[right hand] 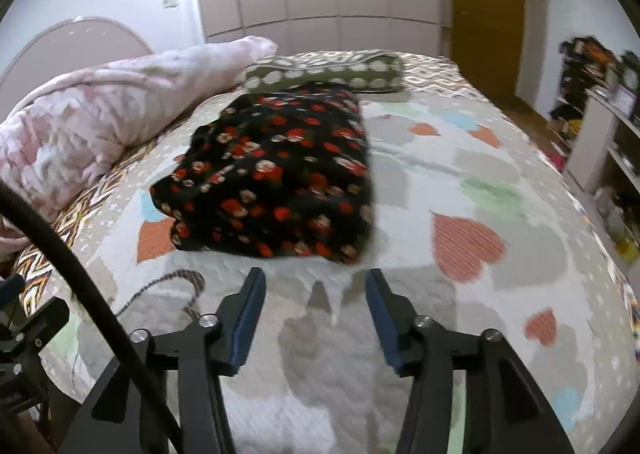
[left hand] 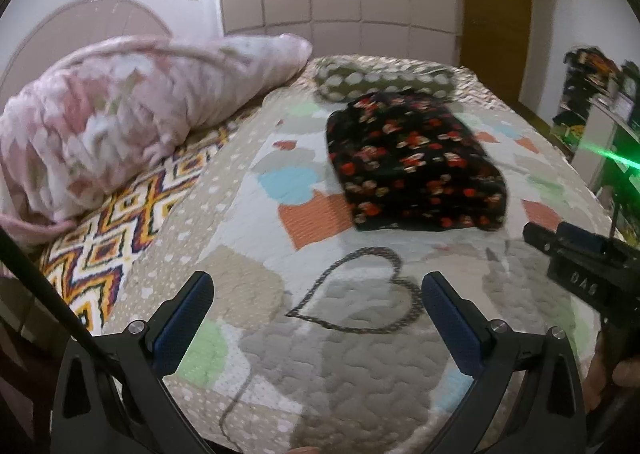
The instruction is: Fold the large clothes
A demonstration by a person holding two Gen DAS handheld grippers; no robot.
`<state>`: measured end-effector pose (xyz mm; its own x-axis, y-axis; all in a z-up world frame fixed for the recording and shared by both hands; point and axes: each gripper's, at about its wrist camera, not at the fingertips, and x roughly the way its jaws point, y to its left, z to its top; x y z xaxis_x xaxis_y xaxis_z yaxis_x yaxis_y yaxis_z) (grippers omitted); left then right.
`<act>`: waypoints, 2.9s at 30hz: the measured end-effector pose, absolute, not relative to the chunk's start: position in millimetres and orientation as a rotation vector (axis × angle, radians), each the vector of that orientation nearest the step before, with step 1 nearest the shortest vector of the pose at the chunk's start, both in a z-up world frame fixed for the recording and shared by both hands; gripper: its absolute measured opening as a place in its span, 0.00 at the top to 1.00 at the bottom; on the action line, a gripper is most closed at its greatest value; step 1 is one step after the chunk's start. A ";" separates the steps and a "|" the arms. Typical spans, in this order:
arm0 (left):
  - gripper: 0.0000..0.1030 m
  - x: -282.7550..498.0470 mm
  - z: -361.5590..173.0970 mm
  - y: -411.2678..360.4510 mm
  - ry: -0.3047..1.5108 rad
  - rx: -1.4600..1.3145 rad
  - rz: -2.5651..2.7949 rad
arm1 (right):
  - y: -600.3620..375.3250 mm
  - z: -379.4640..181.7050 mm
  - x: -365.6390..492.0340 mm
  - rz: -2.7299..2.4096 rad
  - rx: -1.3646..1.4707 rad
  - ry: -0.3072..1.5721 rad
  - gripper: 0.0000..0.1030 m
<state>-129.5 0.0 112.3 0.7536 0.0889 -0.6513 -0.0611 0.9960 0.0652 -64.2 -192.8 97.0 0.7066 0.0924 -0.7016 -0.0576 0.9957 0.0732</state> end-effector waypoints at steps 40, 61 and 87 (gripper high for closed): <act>0.00 -153.5 102.6 -19.0 0.785 0.029 -0.030 | -182.4 87.3 -111.7 -0.019 0.000 0.790 0.28; 0.00 -150.7 96.3 -12.8 0.819 -0.004 -0.016 | -174.3 81.9 -113.1 -0.020 -0.023 0.805 0.25; 0.00 -149.0 93.3 -10.3 0.833 -0.023 -0.004 | -175.7 75.8 -113.8 -0.007 -0.023 0.818 0.25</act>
